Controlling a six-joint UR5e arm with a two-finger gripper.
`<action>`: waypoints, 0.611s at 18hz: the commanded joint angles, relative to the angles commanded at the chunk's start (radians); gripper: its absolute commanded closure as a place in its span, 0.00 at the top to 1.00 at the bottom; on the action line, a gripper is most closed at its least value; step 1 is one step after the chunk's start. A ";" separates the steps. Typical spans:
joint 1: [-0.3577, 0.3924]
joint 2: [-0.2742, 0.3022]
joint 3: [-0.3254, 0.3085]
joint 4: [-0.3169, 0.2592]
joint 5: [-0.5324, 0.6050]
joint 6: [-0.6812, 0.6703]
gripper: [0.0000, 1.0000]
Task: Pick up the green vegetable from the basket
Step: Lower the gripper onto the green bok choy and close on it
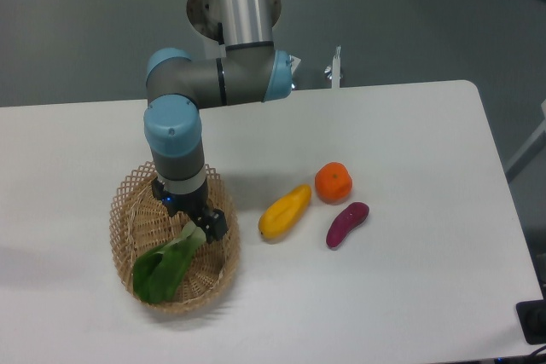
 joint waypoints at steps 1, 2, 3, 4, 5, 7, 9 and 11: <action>0.000 -0.002 0.003 0.000 0.000 0.000 1.00; -0.003 -0.009 0.003 0.000 0.000 0.000 1.00; -0.011 -0.015 0.005 0.000 0.000 -0.002 1.00; -0.014 -0.017 0.006 0.000 0.000 -0.005 1.00; -0.015 -0.018 0.006 0.000 0.000 -0.006 1.00; -0.015 -0.018 0.008 -0.002 0.000 -0.008 1.00; -0.015 -0.023 0.008 0.000 0.003 -0.008 1.00; -0.017 -0.023 0.017 -0.002 0.003 -0.008 0.77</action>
